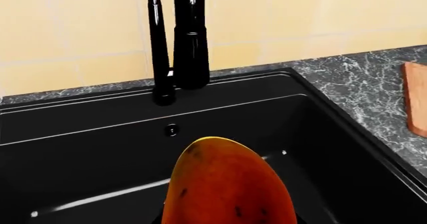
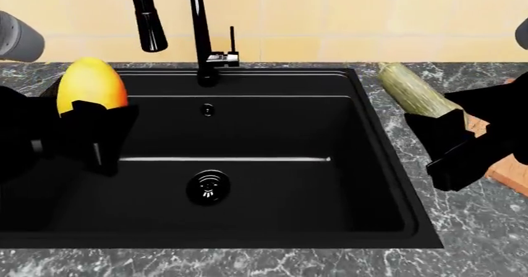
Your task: Pick up the fruits and vegetables and place them in the sink. Turn on the sink faucet to wash them. Then turn the sink off and put them in the tray.
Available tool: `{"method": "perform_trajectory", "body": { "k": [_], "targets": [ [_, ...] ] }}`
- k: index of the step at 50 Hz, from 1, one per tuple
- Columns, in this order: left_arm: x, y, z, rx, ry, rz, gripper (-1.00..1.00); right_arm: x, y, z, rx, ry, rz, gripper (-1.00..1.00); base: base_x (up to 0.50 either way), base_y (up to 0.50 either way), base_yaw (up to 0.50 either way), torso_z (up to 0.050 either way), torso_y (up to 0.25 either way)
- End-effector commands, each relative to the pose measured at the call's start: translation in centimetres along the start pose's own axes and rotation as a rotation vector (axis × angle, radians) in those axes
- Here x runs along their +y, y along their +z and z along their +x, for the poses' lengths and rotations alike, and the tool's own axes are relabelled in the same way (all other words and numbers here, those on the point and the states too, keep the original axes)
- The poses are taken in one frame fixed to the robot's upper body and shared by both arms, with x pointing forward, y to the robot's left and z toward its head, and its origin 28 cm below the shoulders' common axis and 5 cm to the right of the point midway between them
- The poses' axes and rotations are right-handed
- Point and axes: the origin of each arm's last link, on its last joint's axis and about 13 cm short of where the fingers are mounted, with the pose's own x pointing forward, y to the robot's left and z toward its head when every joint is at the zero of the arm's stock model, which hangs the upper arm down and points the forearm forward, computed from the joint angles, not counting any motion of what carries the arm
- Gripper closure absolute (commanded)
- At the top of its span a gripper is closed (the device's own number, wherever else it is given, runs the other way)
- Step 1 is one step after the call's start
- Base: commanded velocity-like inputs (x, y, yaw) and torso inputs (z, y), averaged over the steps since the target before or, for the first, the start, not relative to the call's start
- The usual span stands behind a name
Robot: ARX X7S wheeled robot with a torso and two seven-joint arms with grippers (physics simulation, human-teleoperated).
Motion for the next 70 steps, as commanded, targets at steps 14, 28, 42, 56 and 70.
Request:
{"method": "perform_trajectory", "body": {
  "k": [14,28,42,56,70],
  "targets": [
    [-0.29,0.22,-0.55,-0.036,0.003,-0.001,1.00,-0.52,0.53,-0.80,-0.061,-0.080,-0.012,1.00,0.00,-0.50,0.00,0.001,0.002],
    [-0.33,0.34,-0.33,-0.032,0.001,-0.001,1.00,-0.56,0.77,-0.95,-0.053,-0.093,-0.018,1.00,0.00,-0.50,0.00,0.001,0.001],
    [-0.47,0.39,-0.33,-0.033,-0.003,0.002,1.00,-0.55,0.55,-0.80,-0.039,-0.099,-0.013,1.00,0.00,-0.50,0.00,0.001,0.001],
    [-0.47,0.43,-0.28,-0.035,-0.005,-0.001,1.00,-0.53,0.52,-0.77,-0.033,-0.102,-0.012,1.00,0.00,-0.50,0.00,0.001,0.001],
    [-0.53,0.49,-0.11,-0.032,-0.008,0.002,1.00,-0.44,0.60,-0.48,-0.021,-0.106,-0.024,1.00,0.00,-0.50,0.00,0.001,0.002]
  ]
}}
